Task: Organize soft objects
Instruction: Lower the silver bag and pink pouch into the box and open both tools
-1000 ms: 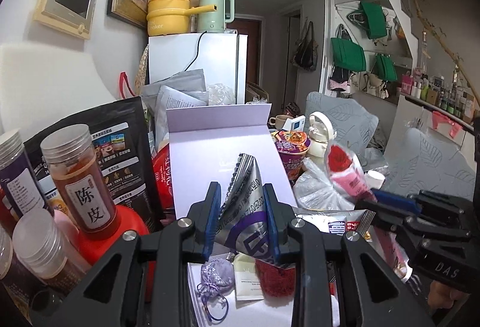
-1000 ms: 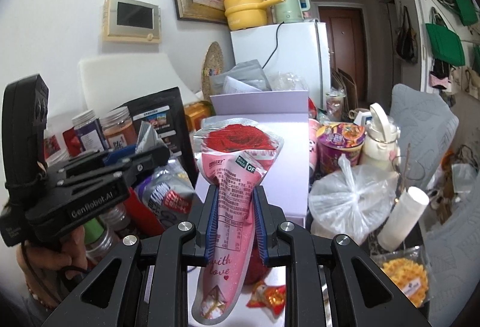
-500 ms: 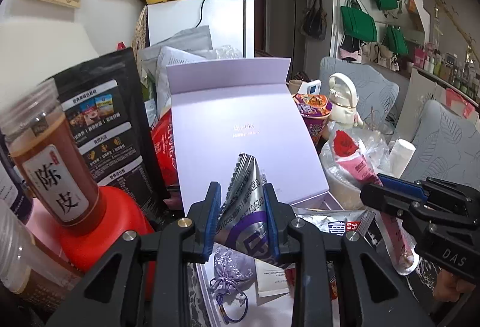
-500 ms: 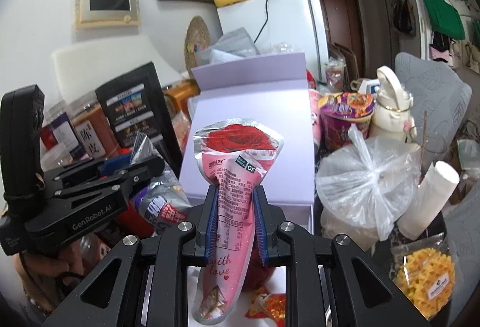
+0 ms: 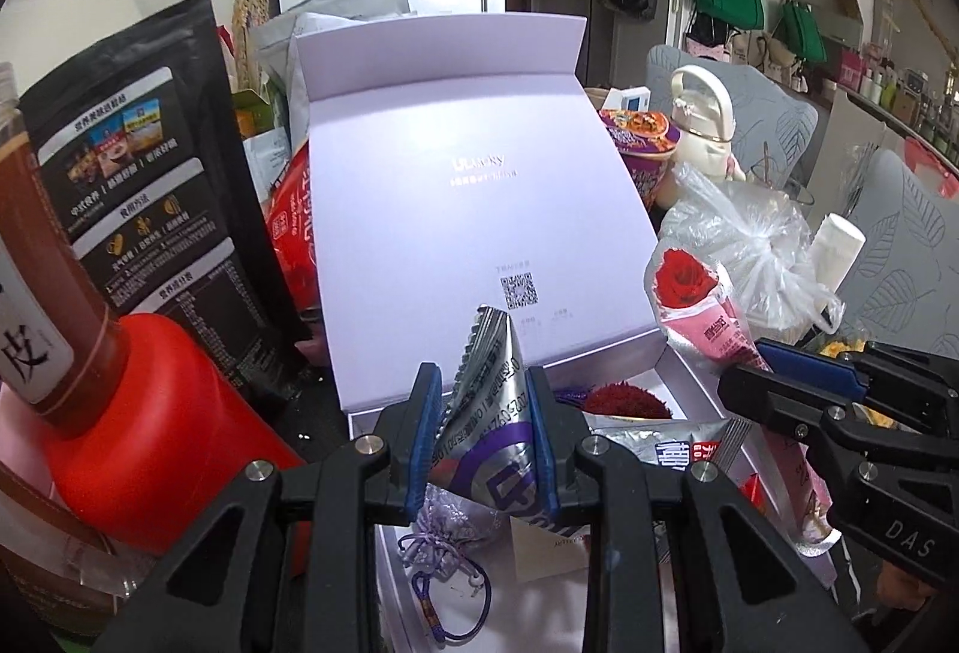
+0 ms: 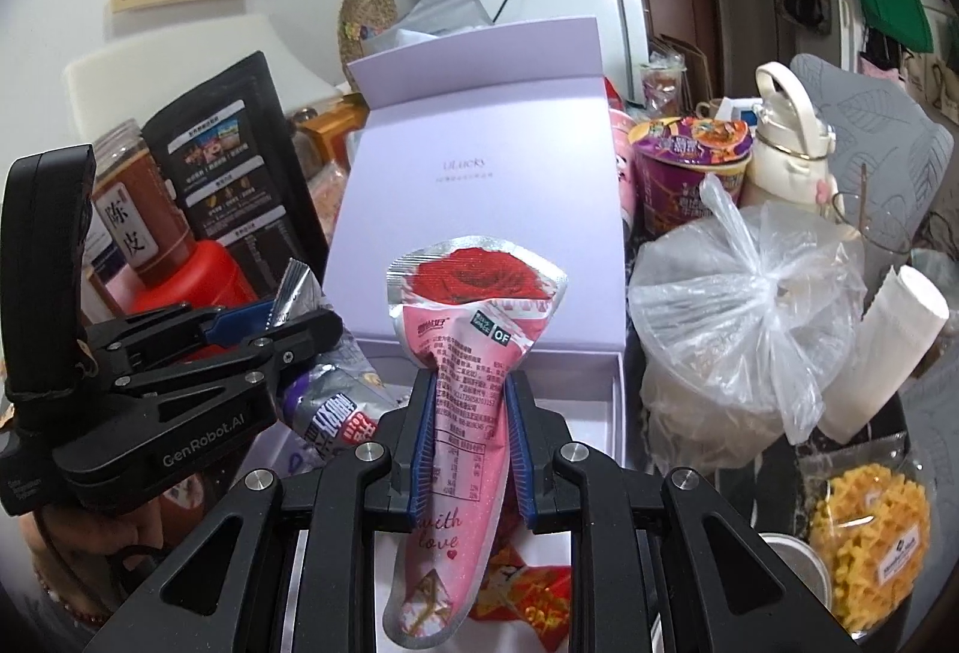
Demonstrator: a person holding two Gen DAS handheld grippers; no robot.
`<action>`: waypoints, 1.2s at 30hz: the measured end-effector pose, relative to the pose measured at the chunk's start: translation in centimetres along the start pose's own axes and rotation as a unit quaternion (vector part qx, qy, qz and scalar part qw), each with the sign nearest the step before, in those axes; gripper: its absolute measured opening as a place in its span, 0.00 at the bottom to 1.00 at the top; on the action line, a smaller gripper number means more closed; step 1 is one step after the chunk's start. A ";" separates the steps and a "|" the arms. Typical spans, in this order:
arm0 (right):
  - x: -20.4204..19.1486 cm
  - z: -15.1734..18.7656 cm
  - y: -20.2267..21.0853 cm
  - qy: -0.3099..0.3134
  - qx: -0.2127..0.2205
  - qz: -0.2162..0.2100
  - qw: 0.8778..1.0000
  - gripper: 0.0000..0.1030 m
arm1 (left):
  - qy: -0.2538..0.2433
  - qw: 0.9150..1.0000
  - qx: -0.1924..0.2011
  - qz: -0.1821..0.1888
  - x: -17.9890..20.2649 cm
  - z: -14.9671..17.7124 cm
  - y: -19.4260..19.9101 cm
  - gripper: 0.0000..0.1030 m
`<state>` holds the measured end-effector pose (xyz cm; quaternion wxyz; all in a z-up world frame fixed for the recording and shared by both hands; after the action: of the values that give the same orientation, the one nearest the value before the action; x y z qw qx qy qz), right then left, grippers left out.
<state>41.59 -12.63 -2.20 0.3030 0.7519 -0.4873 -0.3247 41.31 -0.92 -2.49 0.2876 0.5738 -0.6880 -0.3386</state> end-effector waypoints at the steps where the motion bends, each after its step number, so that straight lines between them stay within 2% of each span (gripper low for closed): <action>1: 0.1 0.0 -0.2 -0.001 -0.003 0.002 1.000 0.22 | -0.002 1.000 -0.003 -0.001 0.1 0.0 -0.2 0.27; 15: 0.2 0.6 -2.7 0.003 -0.047 0.013 0.999 0.22 | -0.006 0.999 -0.051 -0.007 0.6 0.8 -3.8 0.27; 19: 0.0 0.8 -3.6 -0.001 -0.063 0.004 0.998 0.22 | -0.005 0.998 -0.061 -0.008 0.5 1.0 -4.7 0.27; 29: 0.2 1.1 -4.2 -0.008 -0.078 0.003 0.997 0.23 | 0.010 0.996 -0.090 -0.002 -0.1 1.1 -6.6 0.27; 32: 0.1 1.1 -4.3 -0.007 -0.079 0.009 0.997 0.26 | 0.009 0.996 -0.093 -0.002 0.2 1.0 -6.8 0.27; 34: 0.1 1.0 -4.4 -0.008 -0.079 0.013 0.997 0.34 | 0.007 0.996 -0.093 -0.003 0.3 1.0 -6.9 0.27; 36: 0.2 1.0 -4.3 -0.008 -0.078 0.018 0.997 0.36 | 0.008 0.995 -0.097 -0.003 0.4 1.0 -7.1 0.27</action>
<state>43.17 -11.43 -6.20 0.3630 0.7144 -0.4762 -0.3620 44.68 -1.93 -8.69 0.3460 0.5480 -0.6479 -0.4002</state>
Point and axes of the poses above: each gripper's, at about its wrist camera, not at the fingertips, and y roughly against the way its jaws point, x to its right, z to its underside, the point moved 2 cm from there along -y, roughly the way its jaws point, and after that the axes turned 10 degrees about -x, right-handed, at the moved point
